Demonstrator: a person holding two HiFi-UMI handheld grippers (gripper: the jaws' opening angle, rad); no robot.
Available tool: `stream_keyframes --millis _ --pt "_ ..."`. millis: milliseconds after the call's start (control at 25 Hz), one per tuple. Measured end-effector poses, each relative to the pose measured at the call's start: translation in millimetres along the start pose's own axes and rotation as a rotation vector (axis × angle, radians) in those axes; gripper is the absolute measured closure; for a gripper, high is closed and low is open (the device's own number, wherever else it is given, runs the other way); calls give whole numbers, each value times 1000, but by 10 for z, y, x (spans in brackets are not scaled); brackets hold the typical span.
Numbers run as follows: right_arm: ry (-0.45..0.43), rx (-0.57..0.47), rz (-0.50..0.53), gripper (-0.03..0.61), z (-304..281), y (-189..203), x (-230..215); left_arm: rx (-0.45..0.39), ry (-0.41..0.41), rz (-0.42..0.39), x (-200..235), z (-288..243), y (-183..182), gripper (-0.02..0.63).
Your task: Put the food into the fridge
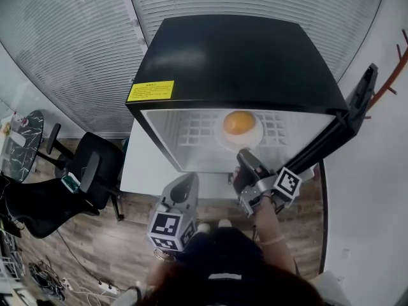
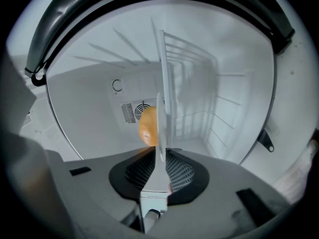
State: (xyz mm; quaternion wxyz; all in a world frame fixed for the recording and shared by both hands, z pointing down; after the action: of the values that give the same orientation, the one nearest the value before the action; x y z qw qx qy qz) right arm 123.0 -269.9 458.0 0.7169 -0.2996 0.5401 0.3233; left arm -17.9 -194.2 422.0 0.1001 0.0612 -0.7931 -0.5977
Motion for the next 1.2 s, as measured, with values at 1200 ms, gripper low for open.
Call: stream_keyframes --millis 1200 --pt "-23 194 392 588 328 6 411 -7 -95 16 -384 185 32 603"
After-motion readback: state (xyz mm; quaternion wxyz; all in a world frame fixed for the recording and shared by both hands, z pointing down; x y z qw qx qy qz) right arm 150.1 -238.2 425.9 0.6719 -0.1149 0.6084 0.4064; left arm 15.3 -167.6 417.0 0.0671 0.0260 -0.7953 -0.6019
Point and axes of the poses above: the fingertips, and each gripper's own axes: z backward along the fingers, x to its left, y out of its underside, the point moved 1 cm from there along z, backward along the fingers, and after that the axes turned 11 degrees about -y, right-handed, at the moved point
